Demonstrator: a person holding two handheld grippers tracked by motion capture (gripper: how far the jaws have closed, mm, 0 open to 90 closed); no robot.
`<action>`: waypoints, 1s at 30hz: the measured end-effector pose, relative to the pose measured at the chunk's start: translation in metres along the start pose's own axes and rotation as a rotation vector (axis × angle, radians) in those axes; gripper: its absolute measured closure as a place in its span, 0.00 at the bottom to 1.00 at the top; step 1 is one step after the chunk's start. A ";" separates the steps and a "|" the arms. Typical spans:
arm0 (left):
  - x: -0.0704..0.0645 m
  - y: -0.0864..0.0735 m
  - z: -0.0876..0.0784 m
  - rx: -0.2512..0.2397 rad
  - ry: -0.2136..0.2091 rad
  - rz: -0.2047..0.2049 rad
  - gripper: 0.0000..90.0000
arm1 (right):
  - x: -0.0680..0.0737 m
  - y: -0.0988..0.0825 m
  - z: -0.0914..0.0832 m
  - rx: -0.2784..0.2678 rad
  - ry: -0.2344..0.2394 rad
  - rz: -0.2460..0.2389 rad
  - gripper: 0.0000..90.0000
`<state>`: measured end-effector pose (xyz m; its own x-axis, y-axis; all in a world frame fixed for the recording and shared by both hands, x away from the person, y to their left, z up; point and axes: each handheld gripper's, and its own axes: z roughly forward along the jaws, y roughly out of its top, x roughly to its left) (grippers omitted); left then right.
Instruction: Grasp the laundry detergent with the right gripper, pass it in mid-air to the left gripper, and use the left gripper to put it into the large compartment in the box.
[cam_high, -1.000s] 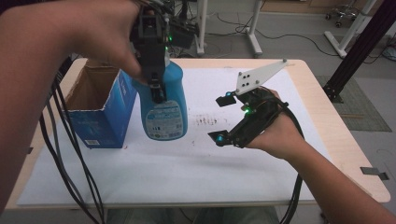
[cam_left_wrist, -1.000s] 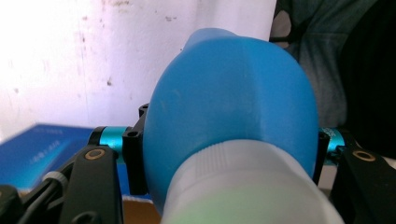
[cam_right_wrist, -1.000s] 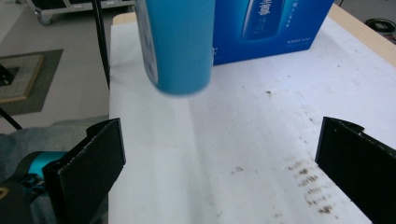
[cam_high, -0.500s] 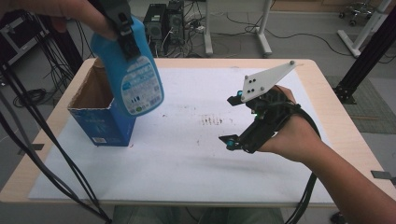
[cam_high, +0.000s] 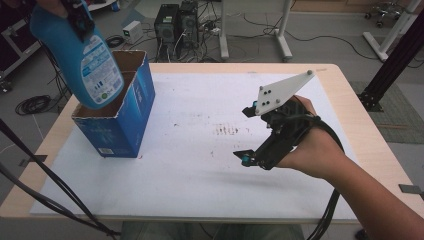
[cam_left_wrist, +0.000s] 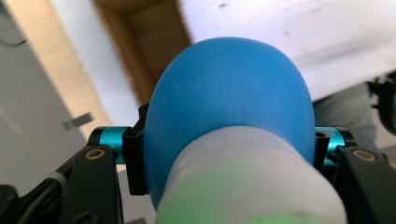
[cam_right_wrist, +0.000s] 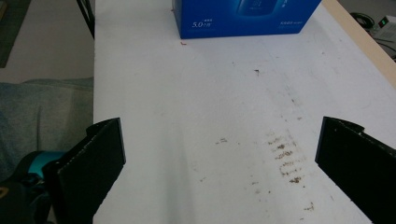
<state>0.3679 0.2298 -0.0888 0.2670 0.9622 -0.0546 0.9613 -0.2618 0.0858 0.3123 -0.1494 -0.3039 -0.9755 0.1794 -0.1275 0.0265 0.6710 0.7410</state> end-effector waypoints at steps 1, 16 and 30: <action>0.002 0.001 0.002 0.007 0.010 -0.005 0.42 | 0.000 0.000 0.000 0.001 0.001 0.000 0.01; 0.018 0.025 0.064 0.096 0.034 0.185 0.42 | -0.003 -0.004 0.003 0.001 -0.004 0.023 0.01; 0.027 0.034 0.136 0.151 0.048 0.457 0.42 | -0.005 -0.008 0.004 0.017 -0.008 0.039 0.01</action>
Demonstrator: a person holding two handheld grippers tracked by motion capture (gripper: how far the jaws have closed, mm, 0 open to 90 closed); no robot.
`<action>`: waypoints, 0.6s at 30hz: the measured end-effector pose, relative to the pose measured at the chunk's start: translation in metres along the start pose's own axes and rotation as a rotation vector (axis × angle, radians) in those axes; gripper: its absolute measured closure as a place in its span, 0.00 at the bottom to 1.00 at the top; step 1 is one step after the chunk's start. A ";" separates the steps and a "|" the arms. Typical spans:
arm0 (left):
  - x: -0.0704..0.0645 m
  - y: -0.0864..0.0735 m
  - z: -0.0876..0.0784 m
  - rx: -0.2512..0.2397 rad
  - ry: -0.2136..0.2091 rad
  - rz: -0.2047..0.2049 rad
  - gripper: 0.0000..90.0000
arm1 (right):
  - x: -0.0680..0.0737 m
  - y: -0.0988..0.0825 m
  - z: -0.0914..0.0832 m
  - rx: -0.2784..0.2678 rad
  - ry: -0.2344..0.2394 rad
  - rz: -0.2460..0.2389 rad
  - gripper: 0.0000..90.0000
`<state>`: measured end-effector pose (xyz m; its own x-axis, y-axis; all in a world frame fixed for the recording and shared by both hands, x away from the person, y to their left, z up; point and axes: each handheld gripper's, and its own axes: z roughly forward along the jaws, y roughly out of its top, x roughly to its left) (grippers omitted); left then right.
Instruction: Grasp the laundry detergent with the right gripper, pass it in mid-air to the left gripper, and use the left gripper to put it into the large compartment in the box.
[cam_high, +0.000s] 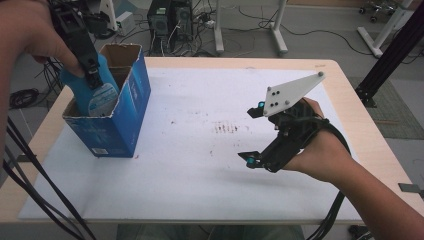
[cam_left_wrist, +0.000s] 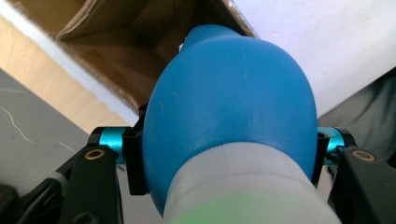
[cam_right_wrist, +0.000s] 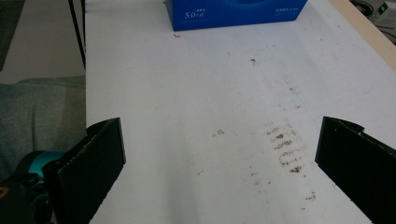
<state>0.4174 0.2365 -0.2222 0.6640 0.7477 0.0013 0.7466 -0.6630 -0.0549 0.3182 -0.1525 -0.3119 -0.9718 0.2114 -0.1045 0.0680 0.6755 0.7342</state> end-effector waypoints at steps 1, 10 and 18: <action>0.000 0.001 0.005 -0.002 0.002 0.023 0.42 | 0.000 0.000 0.000 0.002 0.000 0.001 0.01; 0.002 0.007 0.044 0.001 0.005 0.132 0.42 | 0.001 0.000 0.003 0.018 0.000 0.006 0.01; 0.004 0.006 0.072 0.008 -0.016 0.201 0.42 | 0.002 0.001 0.006 0.026 0.002 0.005 0.01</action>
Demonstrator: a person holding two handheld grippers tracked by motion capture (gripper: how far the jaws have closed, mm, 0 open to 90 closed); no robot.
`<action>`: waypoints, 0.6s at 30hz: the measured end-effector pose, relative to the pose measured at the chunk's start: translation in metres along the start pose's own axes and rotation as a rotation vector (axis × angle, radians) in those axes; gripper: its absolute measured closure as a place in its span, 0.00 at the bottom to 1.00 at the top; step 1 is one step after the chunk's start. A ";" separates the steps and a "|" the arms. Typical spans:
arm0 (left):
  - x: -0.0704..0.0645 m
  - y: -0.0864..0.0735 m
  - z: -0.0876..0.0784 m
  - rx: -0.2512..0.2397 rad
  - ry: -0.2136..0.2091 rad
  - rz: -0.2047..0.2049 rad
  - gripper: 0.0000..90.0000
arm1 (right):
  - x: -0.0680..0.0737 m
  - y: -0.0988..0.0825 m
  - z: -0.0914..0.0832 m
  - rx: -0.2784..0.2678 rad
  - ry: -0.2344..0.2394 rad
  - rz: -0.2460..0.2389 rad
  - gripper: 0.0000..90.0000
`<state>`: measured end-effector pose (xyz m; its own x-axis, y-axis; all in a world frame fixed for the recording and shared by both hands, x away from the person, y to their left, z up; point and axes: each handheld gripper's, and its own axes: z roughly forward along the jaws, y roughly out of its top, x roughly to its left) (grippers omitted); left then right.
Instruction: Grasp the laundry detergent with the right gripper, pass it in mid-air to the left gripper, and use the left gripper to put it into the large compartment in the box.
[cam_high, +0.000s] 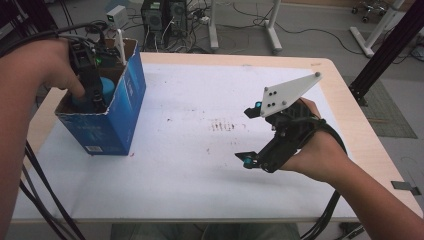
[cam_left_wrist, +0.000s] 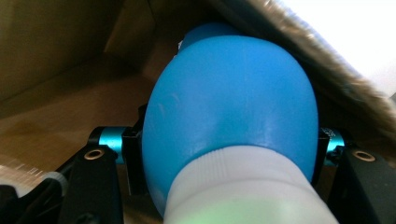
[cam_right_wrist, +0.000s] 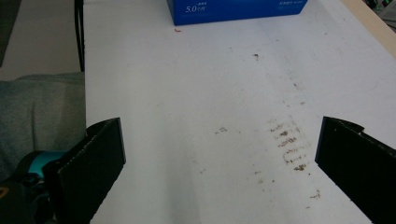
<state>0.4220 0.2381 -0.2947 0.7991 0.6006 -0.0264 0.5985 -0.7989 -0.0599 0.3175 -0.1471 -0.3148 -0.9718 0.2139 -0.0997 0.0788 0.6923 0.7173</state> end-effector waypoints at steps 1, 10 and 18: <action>0.001 0.000 0.000 -0.020 0.000 -0.004 0.42 | 0.000 0.000 0.000 0.002 0.001 -0.001 0.01; 0.004 0.000 -0.002 -0.042 -0.001 -0.012 0.40 | 0.002 0.002 0.003 0.005 0.004 0.001 0.01; 0.002 0.000 -0.015 -0.034 0.024 -0.028 0.29 | 0.001 0.002 0.000 -0.006 0.000 0.002 0.01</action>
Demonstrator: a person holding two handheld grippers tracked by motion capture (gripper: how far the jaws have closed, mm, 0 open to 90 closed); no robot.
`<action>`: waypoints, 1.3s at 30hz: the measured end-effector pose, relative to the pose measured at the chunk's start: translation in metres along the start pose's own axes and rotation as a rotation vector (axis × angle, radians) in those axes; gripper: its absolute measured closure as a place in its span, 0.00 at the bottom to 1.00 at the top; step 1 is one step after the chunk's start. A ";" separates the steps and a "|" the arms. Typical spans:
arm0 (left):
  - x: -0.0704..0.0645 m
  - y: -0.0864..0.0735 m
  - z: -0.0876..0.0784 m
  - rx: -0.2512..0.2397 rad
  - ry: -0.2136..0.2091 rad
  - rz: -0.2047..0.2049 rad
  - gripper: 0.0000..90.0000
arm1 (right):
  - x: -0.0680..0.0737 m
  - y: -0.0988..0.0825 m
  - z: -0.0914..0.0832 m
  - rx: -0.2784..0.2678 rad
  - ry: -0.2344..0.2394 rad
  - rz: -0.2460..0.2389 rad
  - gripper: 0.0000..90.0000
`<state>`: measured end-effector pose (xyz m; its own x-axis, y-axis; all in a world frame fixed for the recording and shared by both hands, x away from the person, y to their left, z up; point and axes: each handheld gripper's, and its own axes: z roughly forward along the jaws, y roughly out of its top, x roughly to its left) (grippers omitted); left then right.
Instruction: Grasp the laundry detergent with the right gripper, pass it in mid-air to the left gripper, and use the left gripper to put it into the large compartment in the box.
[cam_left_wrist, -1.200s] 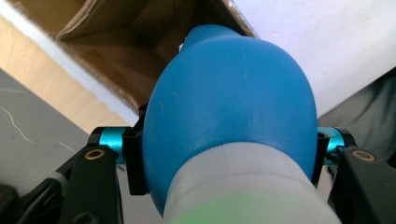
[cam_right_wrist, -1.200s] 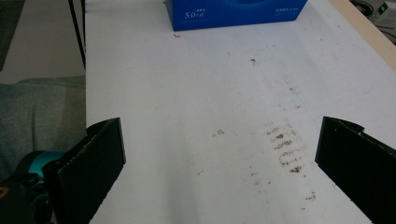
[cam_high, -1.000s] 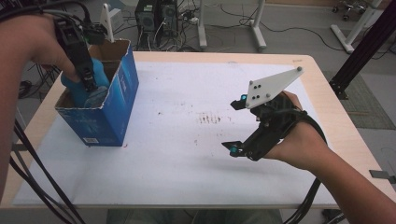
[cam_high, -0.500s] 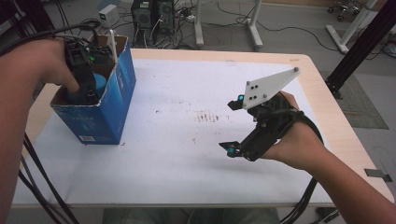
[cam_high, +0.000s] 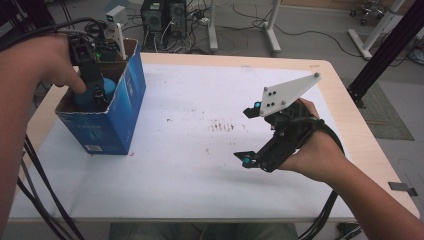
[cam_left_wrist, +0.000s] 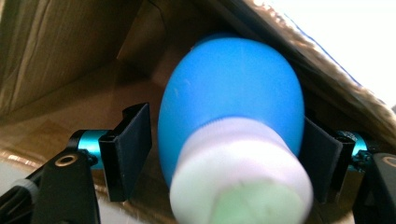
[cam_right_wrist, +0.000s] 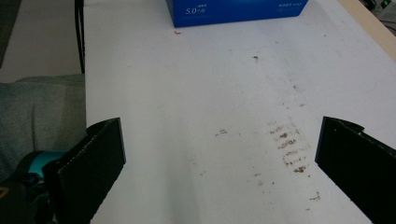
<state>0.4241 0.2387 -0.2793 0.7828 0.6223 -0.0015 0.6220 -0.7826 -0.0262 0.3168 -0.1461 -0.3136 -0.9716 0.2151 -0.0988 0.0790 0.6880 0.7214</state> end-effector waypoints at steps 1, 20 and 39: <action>0.000 0.000 -0.002 -0.005 0.000 -0.005 0.29 | 0.000 0.000 0.000 0.002 -0.002 -0.002 0.01; -0.018 -0.010 -0.074 -0.055 0.057 0.041 0.18 | -0.010 -0.001 -0.020 0.011 -0.011 0.009 0.01; -0.085 0.034 -0.078 -0.093 -0.010 0.379 0.03 | -0.049 0.001 -0.043 0.397 0.043 -0.046 0.01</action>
<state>0.3803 0.1574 -0.2017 0.9575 0.2883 -0.0034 0.2878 -0.9552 0.0691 0.3554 -0.1854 -0.2783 -0.9838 0.1546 -0.0904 0.1071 0.9124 0.3951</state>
